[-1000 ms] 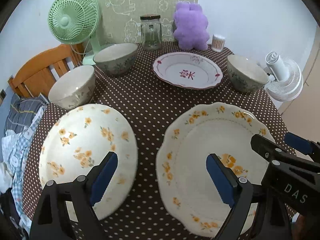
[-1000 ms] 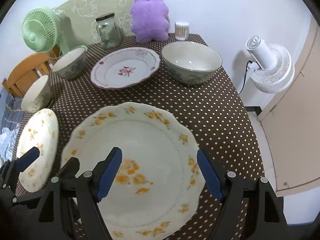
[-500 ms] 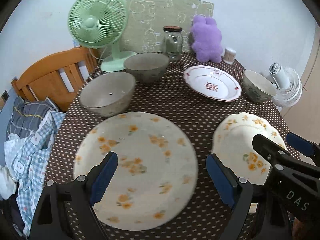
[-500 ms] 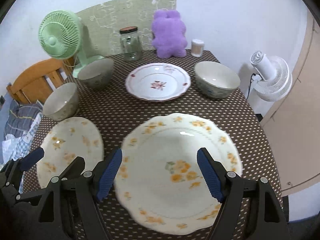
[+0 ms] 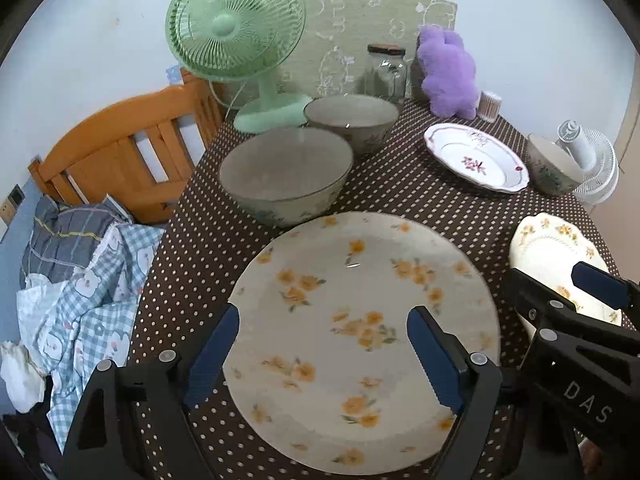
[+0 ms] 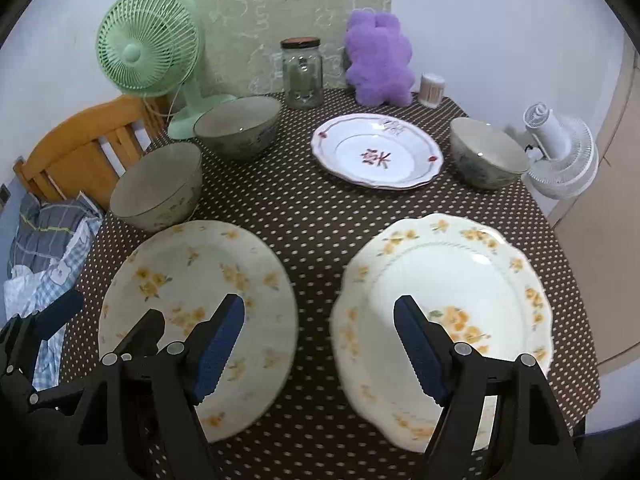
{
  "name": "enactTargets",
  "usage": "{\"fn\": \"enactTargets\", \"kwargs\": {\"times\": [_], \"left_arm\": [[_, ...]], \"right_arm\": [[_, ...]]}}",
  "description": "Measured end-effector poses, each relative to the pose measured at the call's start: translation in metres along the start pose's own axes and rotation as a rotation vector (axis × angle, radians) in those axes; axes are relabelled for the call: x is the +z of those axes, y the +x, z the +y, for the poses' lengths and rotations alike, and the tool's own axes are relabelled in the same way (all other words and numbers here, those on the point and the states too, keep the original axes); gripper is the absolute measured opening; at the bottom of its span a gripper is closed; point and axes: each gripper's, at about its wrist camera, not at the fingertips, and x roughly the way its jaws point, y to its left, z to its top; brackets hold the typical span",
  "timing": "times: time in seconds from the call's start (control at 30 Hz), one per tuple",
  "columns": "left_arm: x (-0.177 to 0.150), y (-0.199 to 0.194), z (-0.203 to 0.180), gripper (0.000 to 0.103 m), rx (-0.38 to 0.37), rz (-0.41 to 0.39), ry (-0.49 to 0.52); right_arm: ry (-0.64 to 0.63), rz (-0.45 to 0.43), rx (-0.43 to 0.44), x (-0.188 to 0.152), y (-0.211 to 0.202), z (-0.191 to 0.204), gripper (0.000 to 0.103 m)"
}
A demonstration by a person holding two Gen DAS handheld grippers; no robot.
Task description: Organize plates and bowls
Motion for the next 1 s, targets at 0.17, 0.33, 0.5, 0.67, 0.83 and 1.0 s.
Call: {"fn": "enactTargets", "kwargs": {"times": [0.17,0.33,0.5,0.67,0.83,1.0], "left_arm": [[-0.004,0.018,0.016,0.085,0.004,0.042,0.001],[-0.009,0.036,0.029,0.081,0.002,0.089,-0.007],[-0.01,0.049,0.035,0.077,-0.007,0.117,-0.002],[-0.01,0.058,0.038,0.067,-0.006,0.139,0.004],[-0.008,0.063,0.042,0.063,-0.019,0.148,-0.012],[-0.008,0.065,0.041,0.063,-0.012,0.149,-0.012]], "right_arm": [[0.002,0.027,-0.001,-0.003,0.016,0.018,0.08],[-0.007,0.066,-0.01,-0.008,0.035,0.035,0.08],[0.002,0.09,-0.017,-0.011,0.047,0.043,0.079],[0.006,0.121,-0.028,-0.012,0.058,0.048,0.068],[0.009,0.15,-0.056,-0.012,0.069,0.048,0.064],[-0.001,0.164,-0.079,-0.012,0.074,0.051,0.064]]}}
